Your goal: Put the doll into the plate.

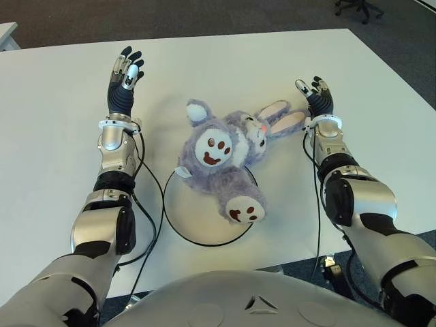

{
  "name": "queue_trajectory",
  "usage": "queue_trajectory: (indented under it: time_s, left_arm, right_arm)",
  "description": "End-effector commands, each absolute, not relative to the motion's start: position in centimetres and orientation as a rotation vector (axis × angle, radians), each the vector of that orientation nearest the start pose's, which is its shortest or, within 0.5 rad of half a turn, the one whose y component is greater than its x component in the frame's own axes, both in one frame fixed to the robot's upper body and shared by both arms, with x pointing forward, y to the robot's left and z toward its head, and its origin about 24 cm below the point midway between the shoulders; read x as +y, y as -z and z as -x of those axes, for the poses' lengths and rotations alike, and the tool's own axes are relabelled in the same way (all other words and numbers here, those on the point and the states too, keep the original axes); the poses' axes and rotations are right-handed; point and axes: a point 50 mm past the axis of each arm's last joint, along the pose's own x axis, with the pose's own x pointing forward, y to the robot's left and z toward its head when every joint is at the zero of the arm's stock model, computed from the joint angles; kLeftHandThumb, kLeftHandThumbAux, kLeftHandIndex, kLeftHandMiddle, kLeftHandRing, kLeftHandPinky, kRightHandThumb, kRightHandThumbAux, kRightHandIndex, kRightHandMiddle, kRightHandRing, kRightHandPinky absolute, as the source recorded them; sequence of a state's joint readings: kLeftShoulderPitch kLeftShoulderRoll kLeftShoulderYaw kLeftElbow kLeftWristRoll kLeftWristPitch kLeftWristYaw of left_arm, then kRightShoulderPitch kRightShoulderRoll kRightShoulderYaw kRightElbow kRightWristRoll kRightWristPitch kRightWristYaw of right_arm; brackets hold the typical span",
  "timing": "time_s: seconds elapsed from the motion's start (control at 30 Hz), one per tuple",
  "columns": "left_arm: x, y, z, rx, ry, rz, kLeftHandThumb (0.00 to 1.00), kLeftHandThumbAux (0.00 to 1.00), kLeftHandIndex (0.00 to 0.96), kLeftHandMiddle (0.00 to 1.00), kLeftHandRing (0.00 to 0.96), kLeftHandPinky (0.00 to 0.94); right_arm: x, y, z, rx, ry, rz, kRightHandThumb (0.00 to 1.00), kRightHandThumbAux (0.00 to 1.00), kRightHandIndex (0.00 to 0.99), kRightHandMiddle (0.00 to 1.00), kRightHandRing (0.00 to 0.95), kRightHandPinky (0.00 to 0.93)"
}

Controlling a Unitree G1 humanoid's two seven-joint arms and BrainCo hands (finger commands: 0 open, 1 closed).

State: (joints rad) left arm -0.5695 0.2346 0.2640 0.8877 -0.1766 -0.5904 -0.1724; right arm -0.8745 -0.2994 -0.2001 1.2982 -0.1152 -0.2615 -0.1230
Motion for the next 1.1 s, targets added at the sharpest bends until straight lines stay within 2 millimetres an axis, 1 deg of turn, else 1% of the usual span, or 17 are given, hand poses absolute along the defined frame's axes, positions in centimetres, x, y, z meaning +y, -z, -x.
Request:
queue_trajectory:
  time_s: [0.03,0.27,0.53,0.7,0.8,1.03,1.1]
  left_arm:
    - [22.9,-6.1,-33.6,-0.235,-0.110,0.026,0.000,0.374,0.042,0.119,0.094,0.055]
    - [22.8,-4.9,-33.4,-0.177,-0.139,0.026,0.000,0.380,0.031,0.109,0.083,0.050]
    - [22.8,-4.1,-33.4,-0.134,-0.158,0.041,0.000,0.375,0.024,0.112,0.091,0.071]
    - [22.9,-3.5,-33.2,-0.104,-0.166,0.047,0.000,0.362,0.016,0.109,0.086,0.051]
    - [23.0,-3.1,-33.1,-0.088,-0.170,0.050,0.000,0.353,0.011,0.105,0.087,0.069]
    - [23.2,-2.5,-33.0,-0.053,-0.178,0.055,0.000,0.345,0.000,0.095,0.083,0.073]
    - [23.2,-2.4,-32.9,-0.047,-0.180,0.056,0.000,0.343,0.000,0.096,0.086,0.089]
  right_arm:
    - [-22.3,-2.5,-36.0,0.320,0.207,0.232,0.000,0.506,0.000,0.000,0.000,0.000]
    - [-22.2,-2.5,-36.0,0.316,0.205,0.225,0.000,0.506,0.000,0.000,0.000,0.000]
    - [-22.2,-2.6,-36.0,0.314,0.200,0.226,0.000,0.502,0.000,0.000,0.000,0.000]
    - [-22.1,-2.6,-36.1,0.312,0.199,0.225,0.000,0.492,0.000,0.000,0.000,0.000]
    - [-22.1,-2.6,-36.1,0.312,0.199,0.224,0.000,0.483,0.000,0.000,0.000,0.000]
    - [-22.1,-2.6,-36.1,0.310,0.198,0.216,0.000,0.477,0.000,0.000,0.000,0.000]
    - [-22.1,-2.6,-36.1,0.310,0.198,0.214,0.000,0.475,0.000,0.000,0.000,0.000]
